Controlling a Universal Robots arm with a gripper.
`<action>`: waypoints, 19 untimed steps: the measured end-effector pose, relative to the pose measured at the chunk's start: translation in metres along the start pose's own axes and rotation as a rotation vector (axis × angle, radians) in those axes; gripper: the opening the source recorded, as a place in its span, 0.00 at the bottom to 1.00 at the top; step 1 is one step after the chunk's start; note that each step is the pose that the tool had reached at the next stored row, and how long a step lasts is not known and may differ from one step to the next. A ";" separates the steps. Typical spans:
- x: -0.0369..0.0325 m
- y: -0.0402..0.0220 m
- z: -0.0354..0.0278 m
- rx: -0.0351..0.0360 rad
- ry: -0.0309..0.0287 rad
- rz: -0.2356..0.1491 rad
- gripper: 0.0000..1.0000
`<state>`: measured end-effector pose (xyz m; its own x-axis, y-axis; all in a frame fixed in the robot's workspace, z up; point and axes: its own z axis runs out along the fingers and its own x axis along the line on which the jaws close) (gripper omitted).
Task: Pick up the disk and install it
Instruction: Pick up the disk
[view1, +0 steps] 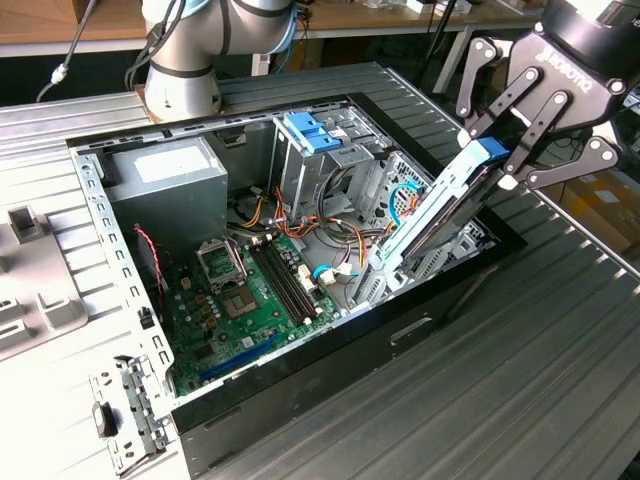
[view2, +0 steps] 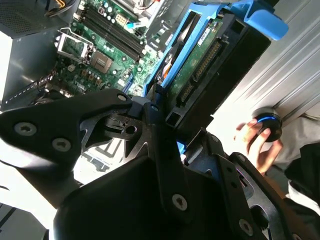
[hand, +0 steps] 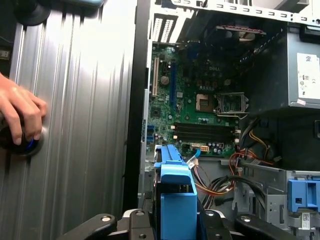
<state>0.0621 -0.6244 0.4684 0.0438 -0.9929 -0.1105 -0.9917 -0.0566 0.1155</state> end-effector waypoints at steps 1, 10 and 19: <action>0.0002 -0.0014 -0.0002 -0.0003 -0.0003 0.000 0.36; 0.0027 -0.0216 -0.0038 -0.0030 -0.0145 -0.001 0.36; 0.0039 -0.0450 -0.0105 -0.0075 -0.0200 -0.002 0.36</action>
<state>0.1083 -0.6269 0.4731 0.0428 -0.9905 -0.1303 -0.9907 -0.0590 0.1227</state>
